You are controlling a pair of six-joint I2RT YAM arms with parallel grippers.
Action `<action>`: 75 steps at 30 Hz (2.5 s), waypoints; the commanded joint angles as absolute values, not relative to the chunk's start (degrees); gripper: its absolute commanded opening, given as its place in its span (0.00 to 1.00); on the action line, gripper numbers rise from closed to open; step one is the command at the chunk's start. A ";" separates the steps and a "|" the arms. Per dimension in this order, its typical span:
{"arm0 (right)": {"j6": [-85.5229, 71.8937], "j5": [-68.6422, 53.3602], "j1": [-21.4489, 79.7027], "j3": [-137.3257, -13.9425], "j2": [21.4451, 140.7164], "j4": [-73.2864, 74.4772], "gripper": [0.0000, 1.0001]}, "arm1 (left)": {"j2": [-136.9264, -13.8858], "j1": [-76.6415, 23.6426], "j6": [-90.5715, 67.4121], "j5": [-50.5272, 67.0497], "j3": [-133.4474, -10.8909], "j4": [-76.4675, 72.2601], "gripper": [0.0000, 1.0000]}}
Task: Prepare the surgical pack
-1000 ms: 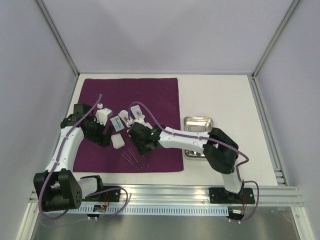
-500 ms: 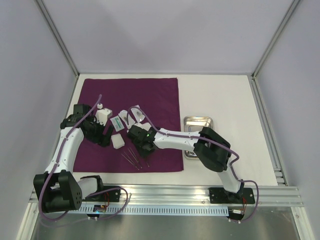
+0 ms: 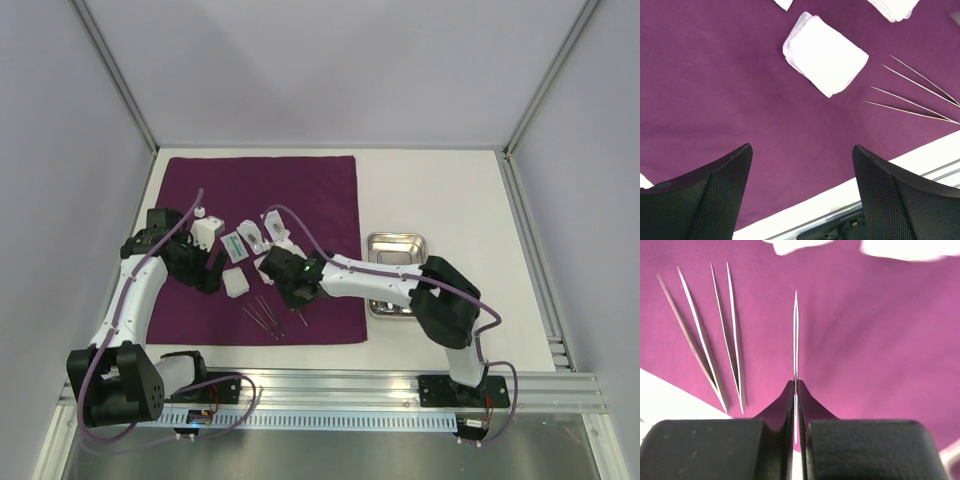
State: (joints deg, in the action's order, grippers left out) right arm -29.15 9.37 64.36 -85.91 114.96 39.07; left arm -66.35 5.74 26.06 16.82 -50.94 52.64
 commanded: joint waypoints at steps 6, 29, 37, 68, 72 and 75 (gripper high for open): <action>-29.71 17.40 52.58 -69.83 90.37 40.60 0.00 | -64.60 5.71 26.37 18.01 -51.42 52.82 0.90; -20.83 15.03 23.29 -51.06 87.18 34.36 0.02 | -65.48 5.63 26.28 18.37 -51.86 52.91 0.90; -20.74 13.54 23.38 -52.29 88.33 34.89 0.15 | -65.48 5.71 26.37 18.20 -52.03 53.09 0.90; -23.46 7.12 68.82 -103.53 123.48 42.62 0.36 | -67.68 22.85 30.94 3.43 -45.88 46.58 0.91; -23.99 8.44 68.82 -103.10 125.15 42.71 0.32 | -67.24 22.85 30.50 4.83 -45.70 46.93 0.91; -24.34 8.52 68.82 -103.09 126.73 42.63 0.31 | -66.53 22.85 30.41 6.59 -45.88 47.46 0.91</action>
State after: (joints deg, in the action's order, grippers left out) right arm -24.14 8.10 68.95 -100.90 125.12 41.82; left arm -68.10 22.52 29.91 4.67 -45.76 47.51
